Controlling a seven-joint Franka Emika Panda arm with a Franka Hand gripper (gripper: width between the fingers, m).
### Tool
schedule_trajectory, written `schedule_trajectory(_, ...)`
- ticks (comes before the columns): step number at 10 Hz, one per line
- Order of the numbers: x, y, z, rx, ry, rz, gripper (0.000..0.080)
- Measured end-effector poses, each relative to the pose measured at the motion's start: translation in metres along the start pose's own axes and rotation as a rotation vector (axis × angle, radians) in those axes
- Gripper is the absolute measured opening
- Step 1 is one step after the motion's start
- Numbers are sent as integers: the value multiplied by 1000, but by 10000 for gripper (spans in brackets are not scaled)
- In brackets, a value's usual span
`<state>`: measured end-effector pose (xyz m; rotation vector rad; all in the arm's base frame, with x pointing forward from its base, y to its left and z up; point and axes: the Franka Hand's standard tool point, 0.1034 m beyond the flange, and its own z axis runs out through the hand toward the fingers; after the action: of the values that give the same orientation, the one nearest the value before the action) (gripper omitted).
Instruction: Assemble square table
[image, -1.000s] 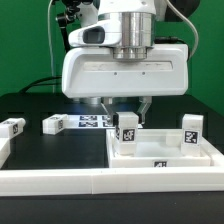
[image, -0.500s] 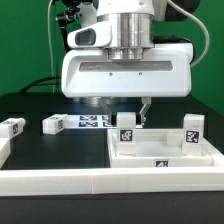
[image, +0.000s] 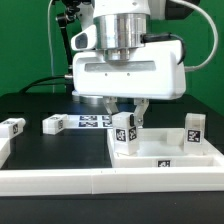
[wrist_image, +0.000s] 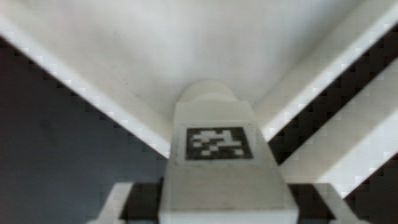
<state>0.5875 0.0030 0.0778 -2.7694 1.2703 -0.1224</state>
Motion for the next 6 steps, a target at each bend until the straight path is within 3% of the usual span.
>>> schedule_trajectory(4, -2, 0, 0, -14, -31, 430, 292)
schedule_trajectory(6, -2, 1, 1, -5, -42, 518, 292)
